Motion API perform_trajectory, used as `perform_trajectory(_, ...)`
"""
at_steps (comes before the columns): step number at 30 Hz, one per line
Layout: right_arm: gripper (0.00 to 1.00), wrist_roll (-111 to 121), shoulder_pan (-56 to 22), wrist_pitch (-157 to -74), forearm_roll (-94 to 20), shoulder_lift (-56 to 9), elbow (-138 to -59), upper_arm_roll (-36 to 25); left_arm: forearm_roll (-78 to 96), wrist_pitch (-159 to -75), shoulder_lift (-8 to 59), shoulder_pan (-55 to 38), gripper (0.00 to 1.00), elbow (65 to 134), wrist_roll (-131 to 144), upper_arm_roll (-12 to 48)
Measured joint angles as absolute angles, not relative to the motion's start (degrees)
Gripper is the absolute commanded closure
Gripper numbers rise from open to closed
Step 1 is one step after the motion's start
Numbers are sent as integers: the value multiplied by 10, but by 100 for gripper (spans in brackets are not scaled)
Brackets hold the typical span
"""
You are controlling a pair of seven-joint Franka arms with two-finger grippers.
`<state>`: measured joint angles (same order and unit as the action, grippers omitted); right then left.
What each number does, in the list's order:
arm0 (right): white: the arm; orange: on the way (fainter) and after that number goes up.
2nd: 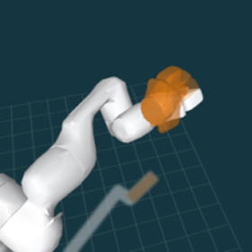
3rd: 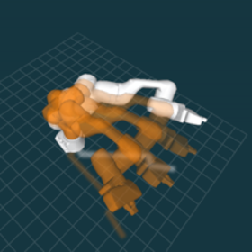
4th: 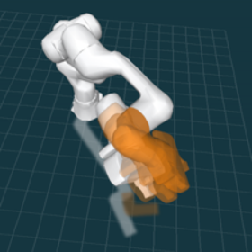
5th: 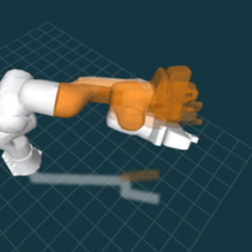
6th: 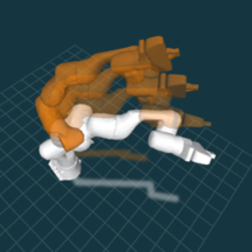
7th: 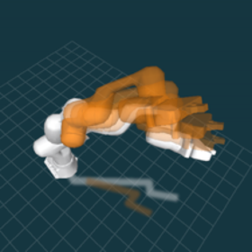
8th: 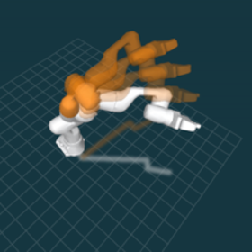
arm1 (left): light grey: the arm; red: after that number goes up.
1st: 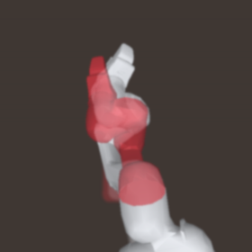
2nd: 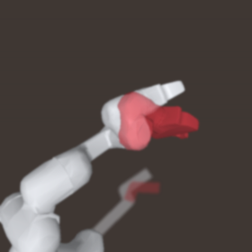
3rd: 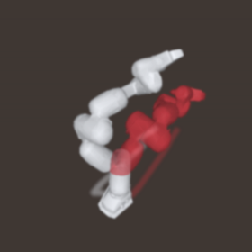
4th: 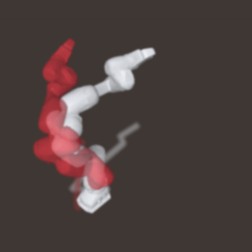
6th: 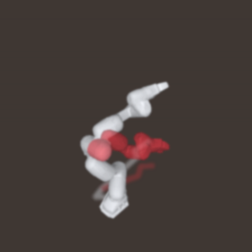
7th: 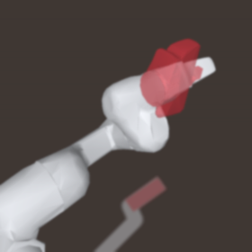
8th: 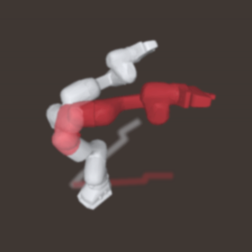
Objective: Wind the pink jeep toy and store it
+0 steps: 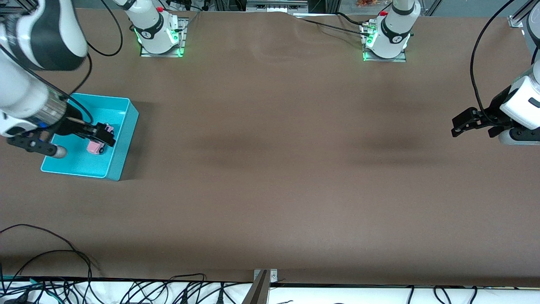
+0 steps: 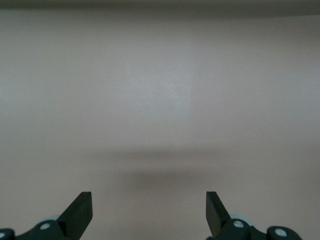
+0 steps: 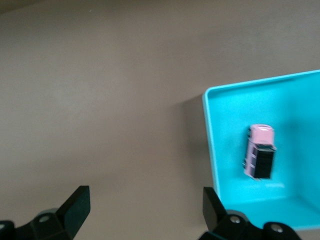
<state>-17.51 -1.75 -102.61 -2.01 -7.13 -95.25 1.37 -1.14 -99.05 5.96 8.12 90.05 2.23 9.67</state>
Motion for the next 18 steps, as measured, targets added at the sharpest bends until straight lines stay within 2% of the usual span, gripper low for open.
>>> perform_trajectory(7, 0, -151, -5, -924, -20, -68, -879, 12, -11, -990, 60, 81, 0, 900, 22, 97)
perform_trajectory(18, 0, -124, -3, -870, -20, -68, -829, 8, -11, -990, 60, 81, 0, 900, 22, 97)
